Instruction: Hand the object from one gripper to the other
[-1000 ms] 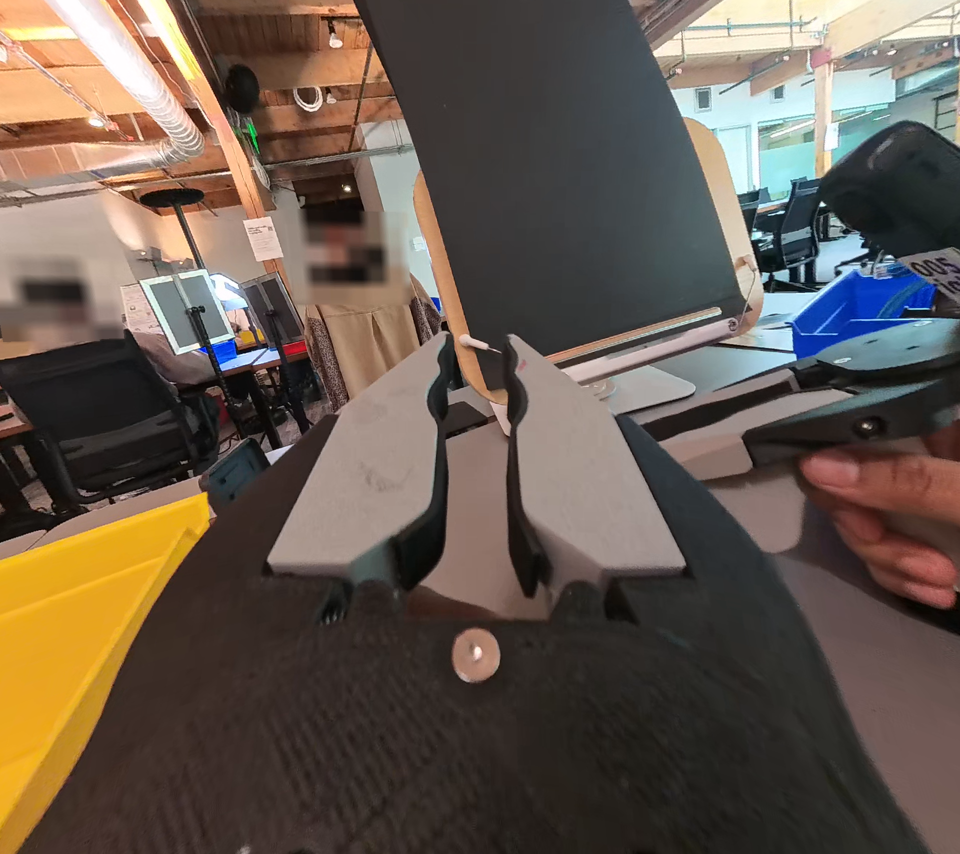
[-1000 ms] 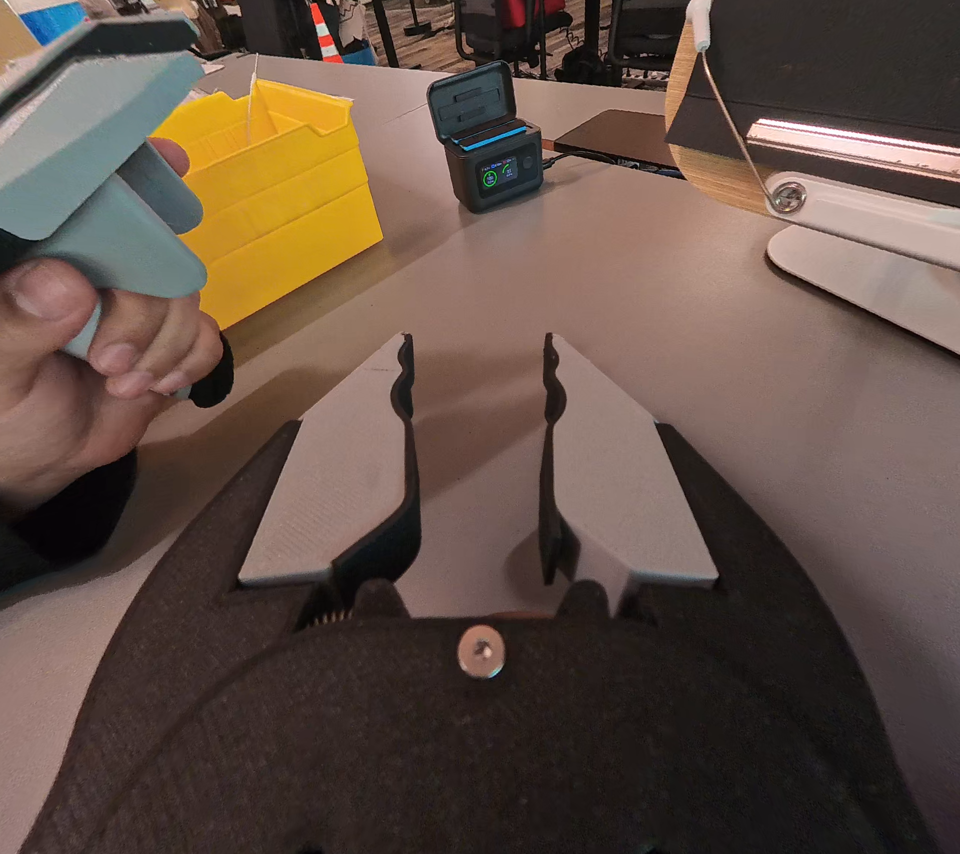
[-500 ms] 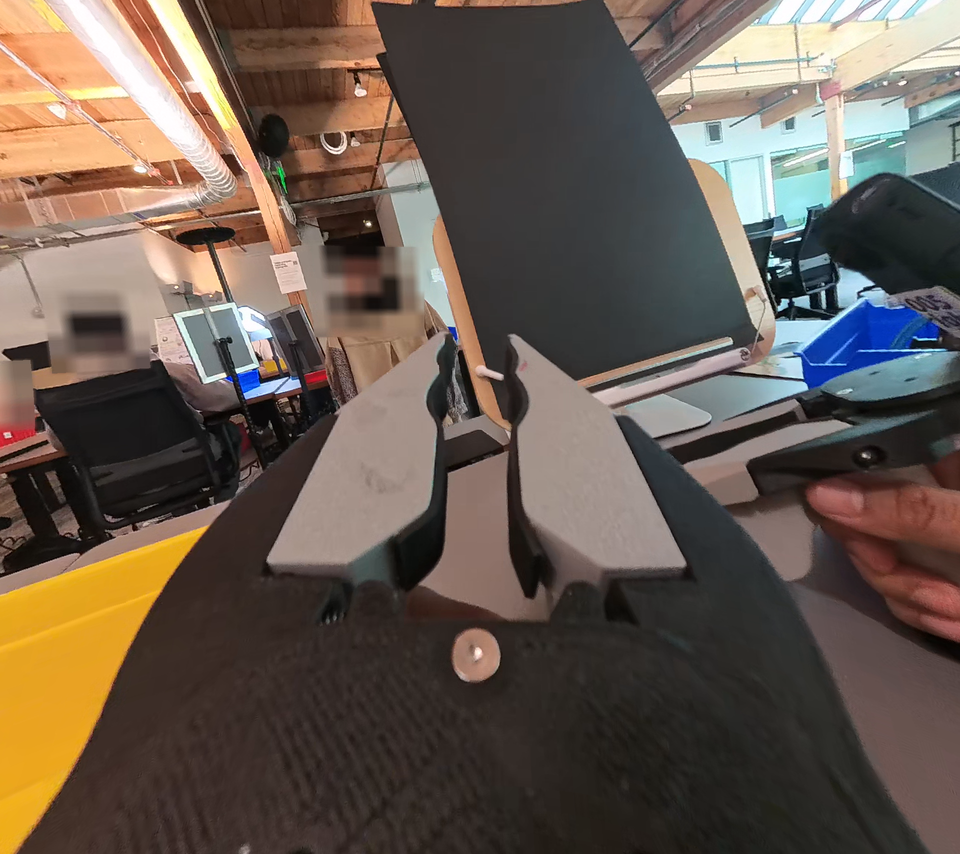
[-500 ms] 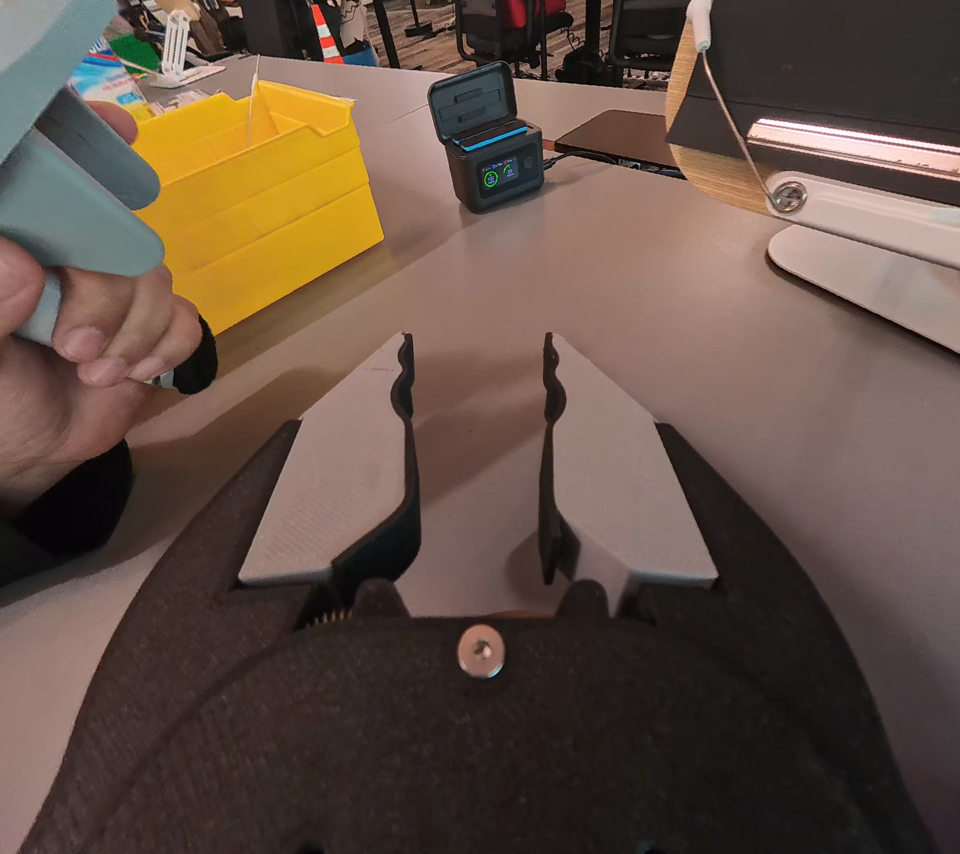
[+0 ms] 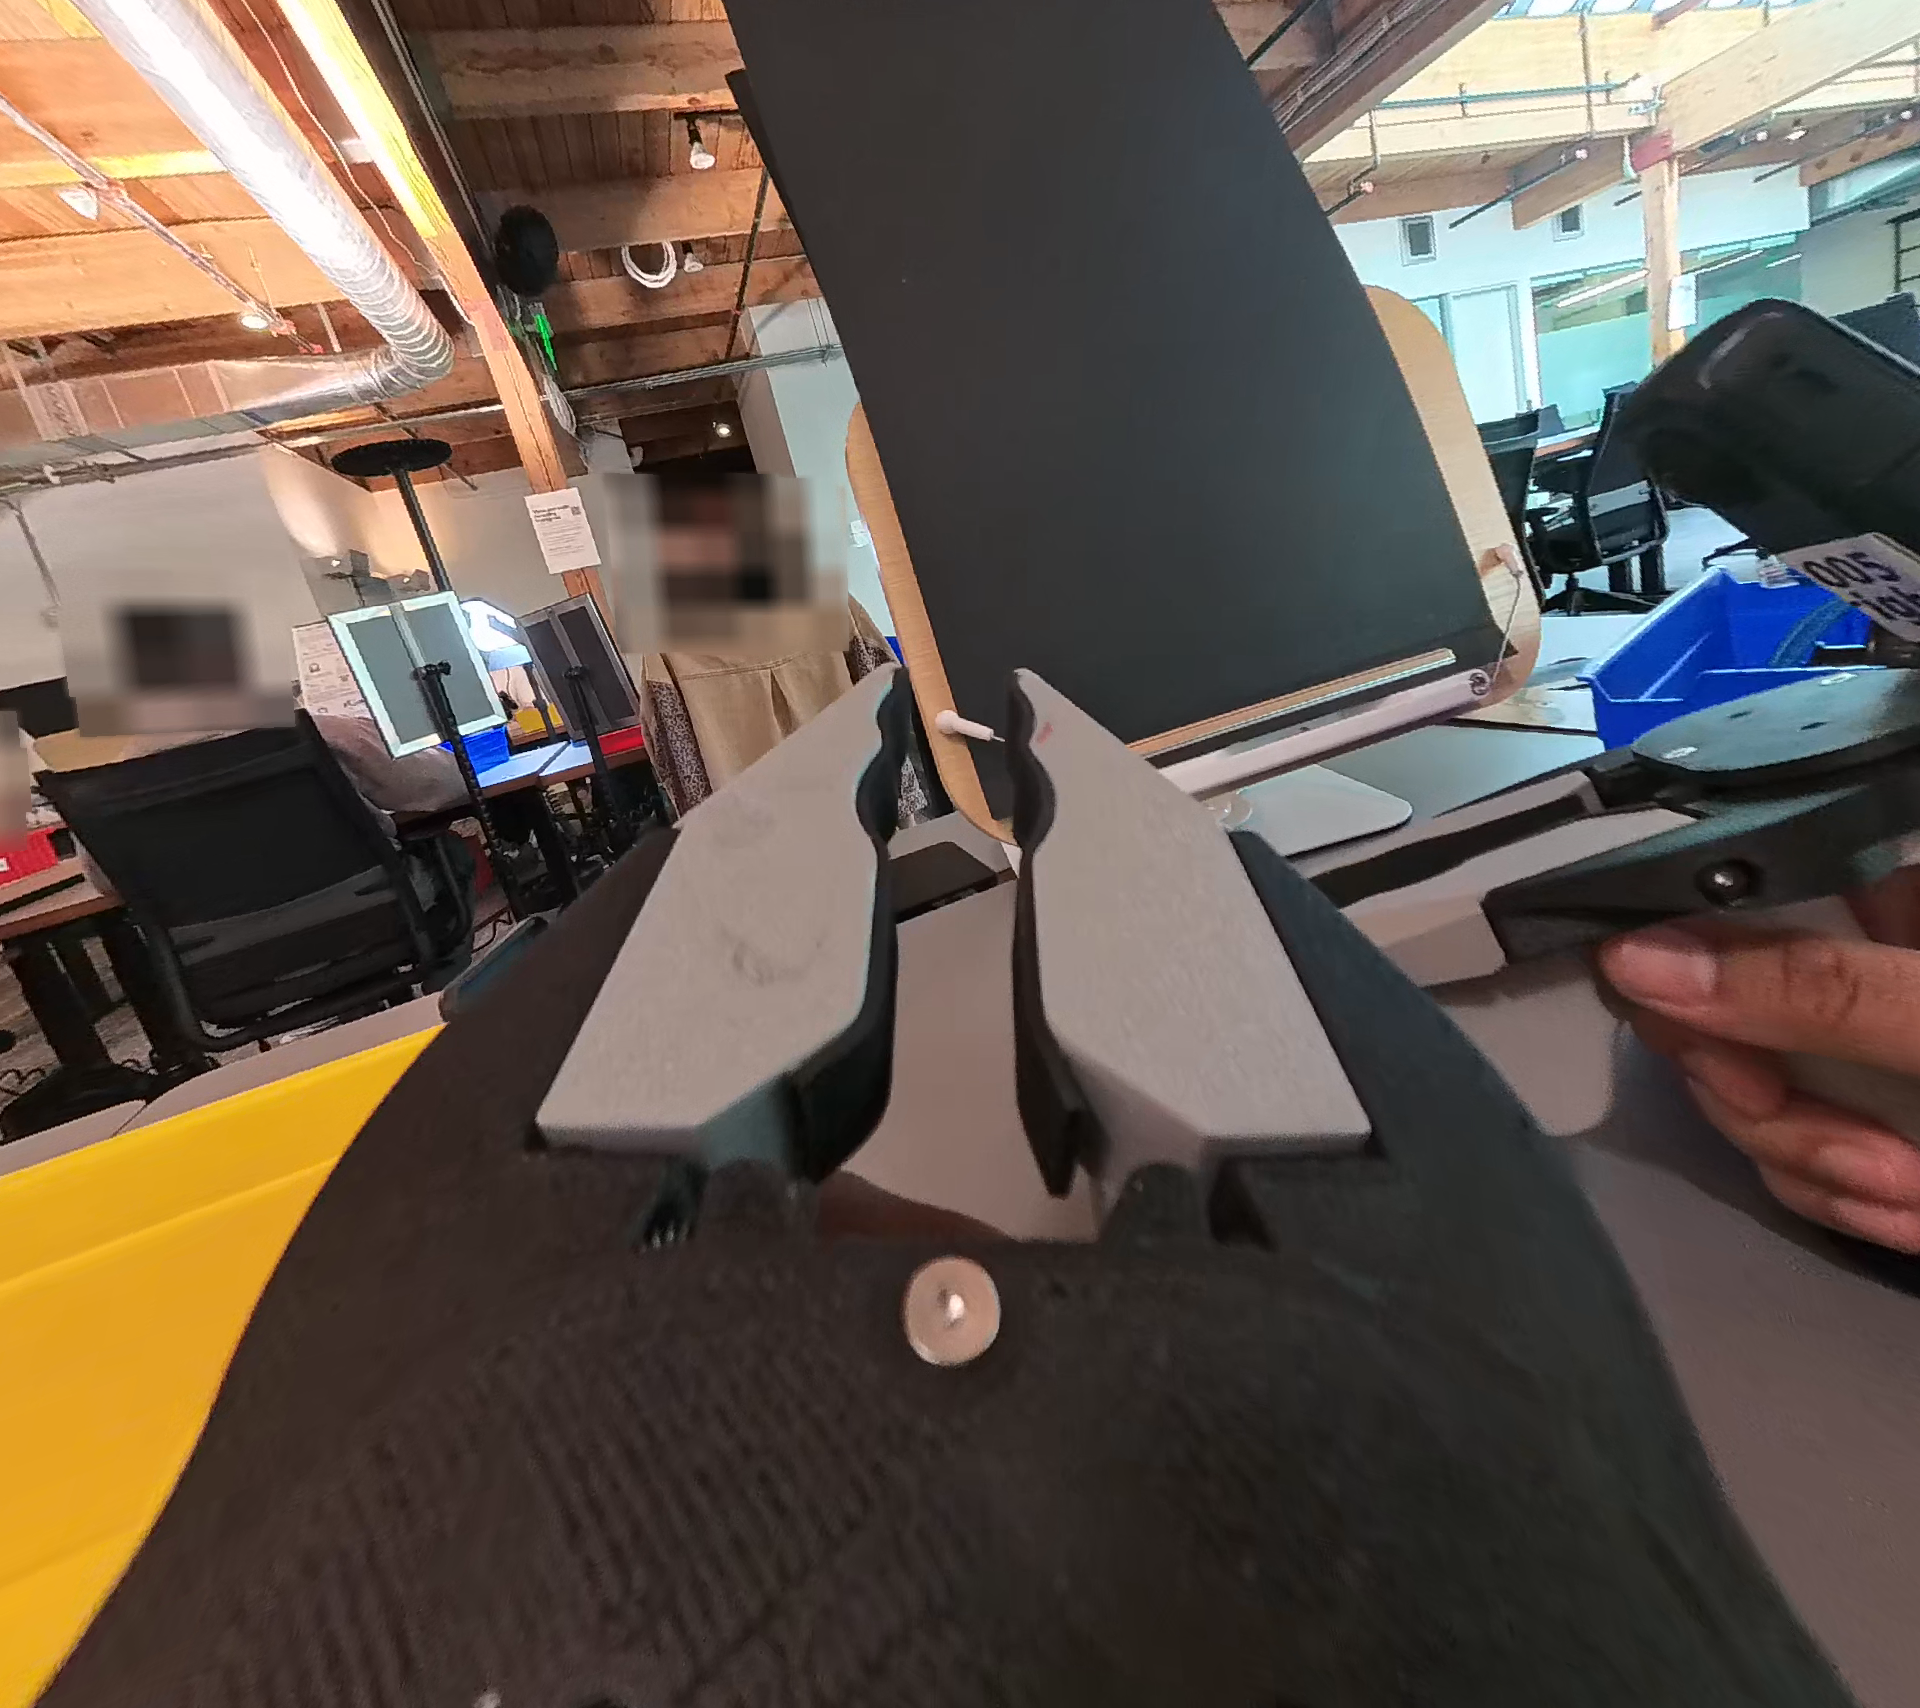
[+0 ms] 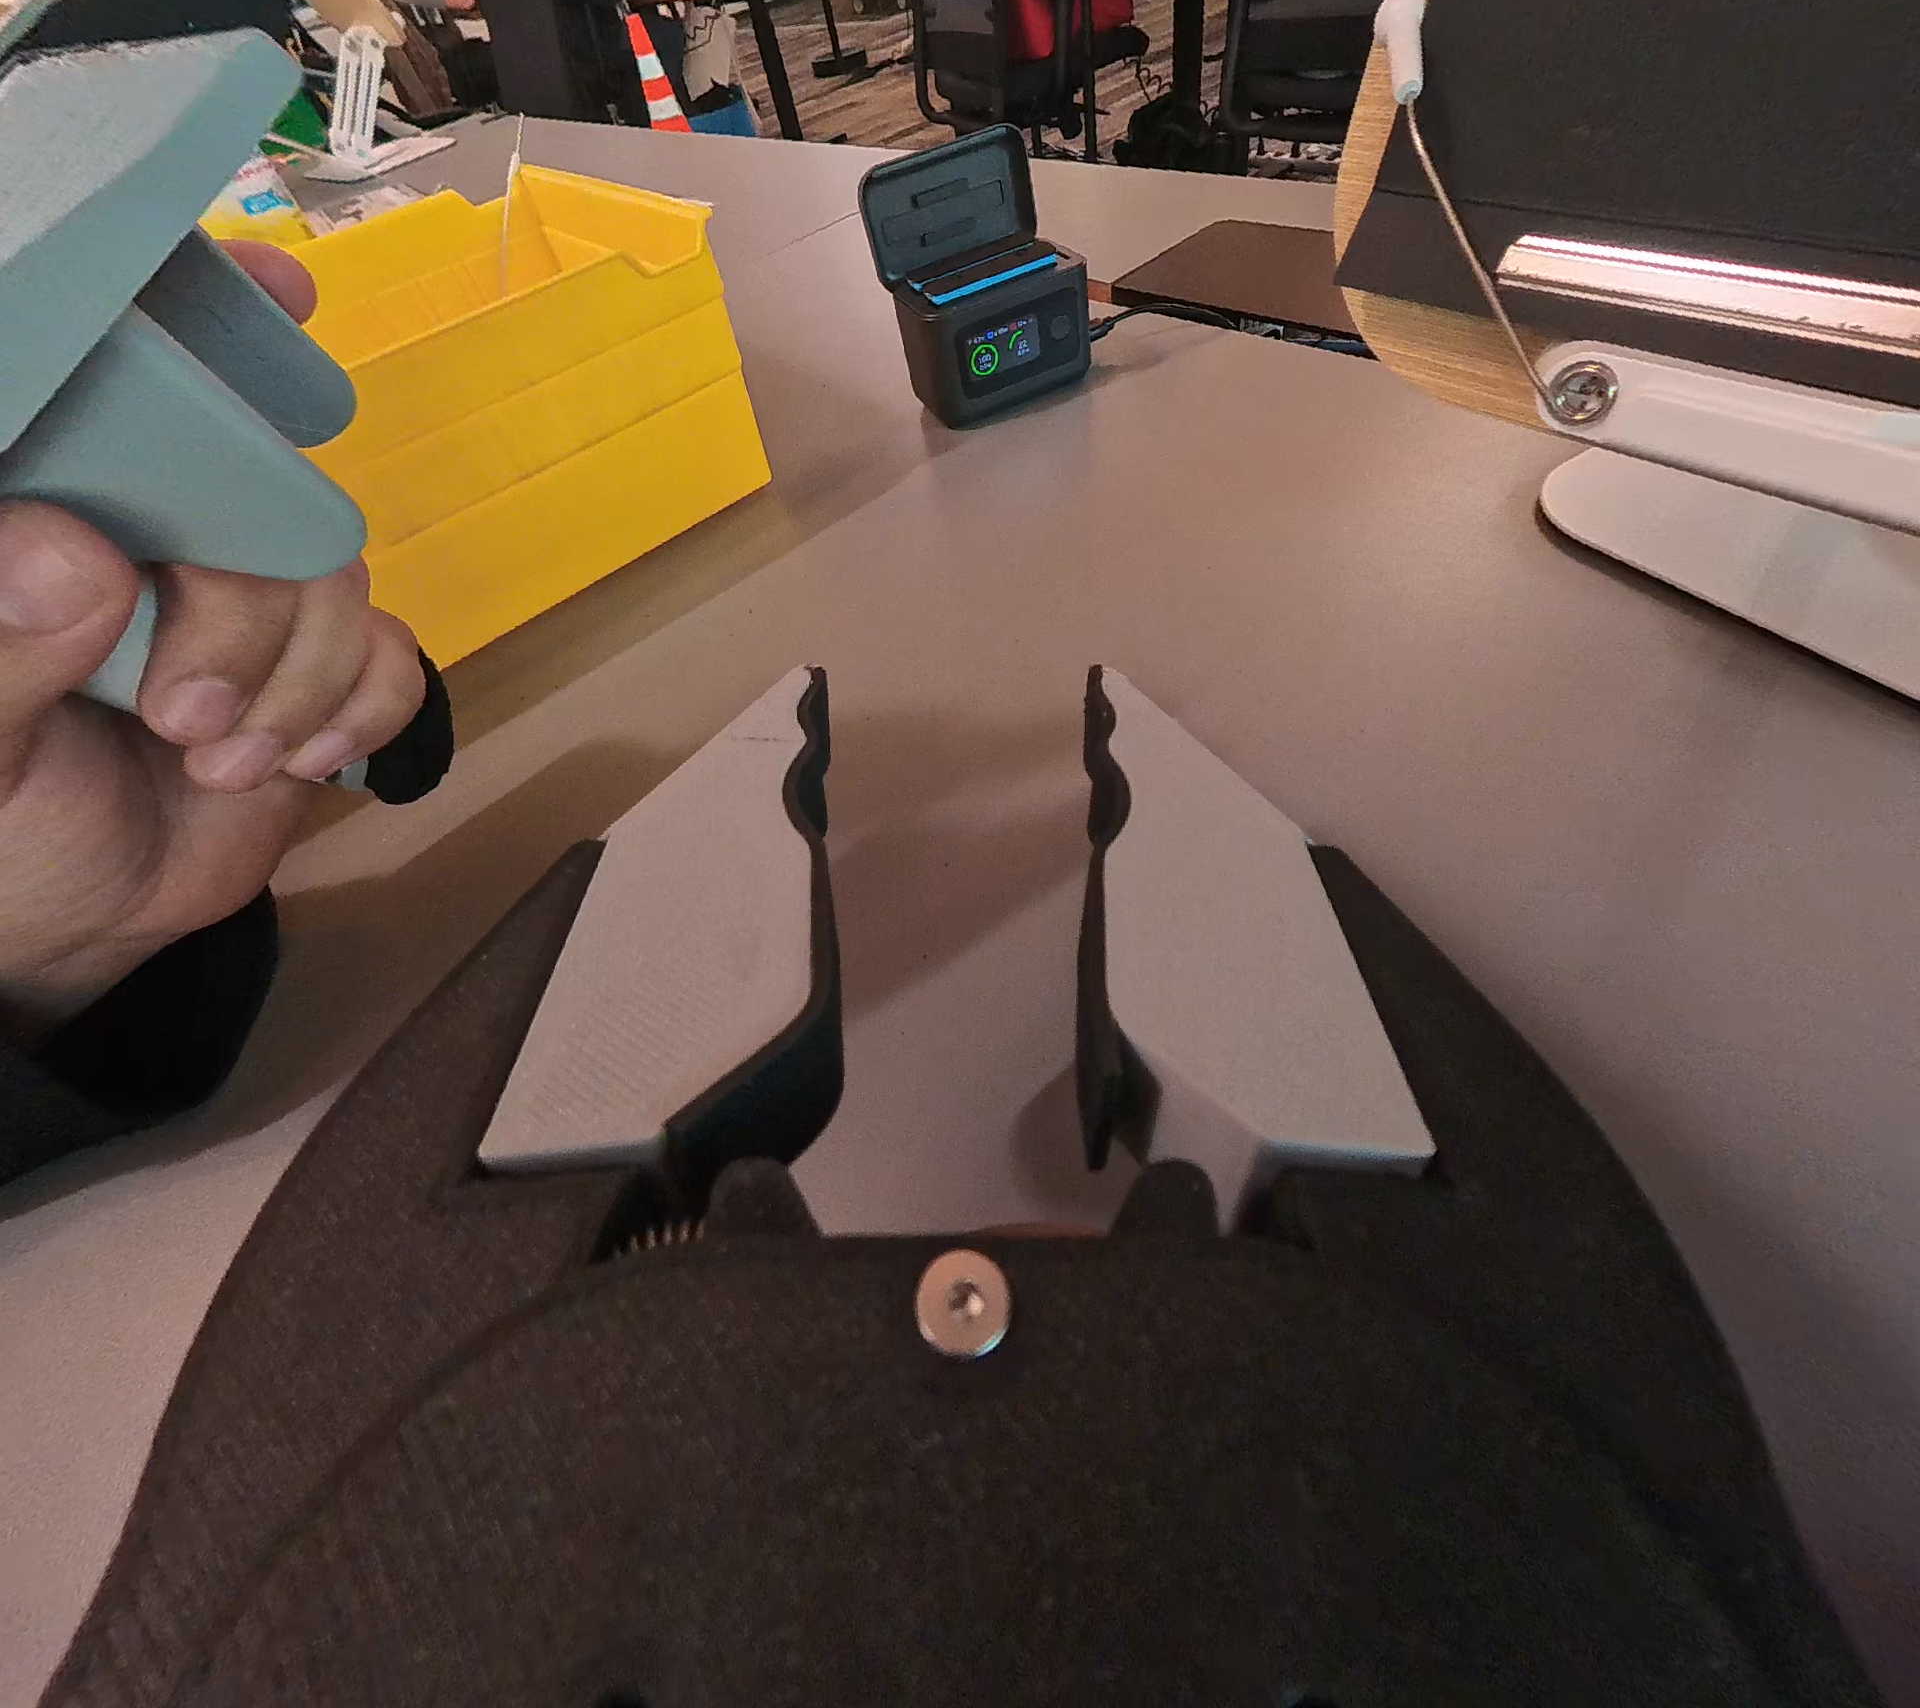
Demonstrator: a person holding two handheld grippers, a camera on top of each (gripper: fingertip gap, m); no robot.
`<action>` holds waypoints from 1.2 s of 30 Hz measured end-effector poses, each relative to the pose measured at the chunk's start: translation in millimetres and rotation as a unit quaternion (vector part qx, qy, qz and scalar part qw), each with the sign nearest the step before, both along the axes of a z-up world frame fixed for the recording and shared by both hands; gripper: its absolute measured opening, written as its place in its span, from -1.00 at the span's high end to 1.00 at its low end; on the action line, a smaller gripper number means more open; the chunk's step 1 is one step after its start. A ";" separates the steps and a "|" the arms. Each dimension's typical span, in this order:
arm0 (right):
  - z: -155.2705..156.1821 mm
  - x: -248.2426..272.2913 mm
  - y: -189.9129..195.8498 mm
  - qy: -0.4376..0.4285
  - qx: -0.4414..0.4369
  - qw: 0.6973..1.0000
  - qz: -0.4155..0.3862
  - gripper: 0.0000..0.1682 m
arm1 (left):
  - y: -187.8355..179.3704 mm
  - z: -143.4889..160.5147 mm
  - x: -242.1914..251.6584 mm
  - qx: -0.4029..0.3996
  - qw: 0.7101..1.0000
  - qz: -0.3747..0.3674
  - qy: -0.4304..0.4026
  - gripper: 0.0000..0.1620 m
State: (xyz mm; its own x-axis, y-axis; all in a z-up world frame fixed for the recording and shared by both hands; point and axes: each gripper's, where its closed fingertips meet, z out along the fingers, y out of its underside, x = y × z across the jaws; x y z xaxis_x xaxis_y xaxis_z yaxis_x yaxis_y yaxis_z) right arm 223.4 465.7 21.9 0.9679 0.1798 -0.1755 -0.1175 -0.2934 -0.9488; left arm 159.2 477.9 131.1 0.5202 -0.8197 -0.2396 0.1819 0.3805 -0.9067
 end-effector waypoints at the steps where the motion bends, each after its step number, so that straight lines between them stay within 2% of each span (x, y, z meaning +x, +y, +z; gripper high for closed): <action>1: 0.1 0.1 0.0 0.001 0.000 1.000 0.000 0.45 | 0.4 0.3 -0.5 0.000 1.000 0.001 -0.001 0.82; 19: 3.8 -5.7 -1.0 -0.022 0.015 1.000 0.011 0.42 | -5.5 3.6 0.4 0.000 1.000 -0.010 0.001 0.81; 27: 1.8 -5.6 0.9 -0.019 0.009 1.000 0.015 0.42 | -30.8 15.3 -5.9 -0.056 0.996 -0.060 0.046 0.75; 31: 1.6 -7.4 1.1 -0.026 0.009 0.999 0.017 0.43 | -32.0 37.9 -28.5 -0.062 0.995 -0.045 0.064 0.70; 36: 2.4 -5.9 0.4 -0.017 0.010 1.000 0.014 0.43 | -9.9 90.4 -87.0 -0.056 0.998 0.000 0.021 0.68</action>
State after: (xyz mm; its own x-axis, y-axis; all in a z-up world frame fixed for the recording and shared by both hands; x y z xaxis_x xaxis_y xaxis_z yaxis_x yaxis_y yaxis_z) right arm 217.5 466.1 24.3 0.9675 0.2109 -0.1395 -0.0778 -0.2765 -0.9579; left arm 72.3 468.0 221.5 0.5121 -0.8424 -0.1678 0.1431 0.2763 -0.9504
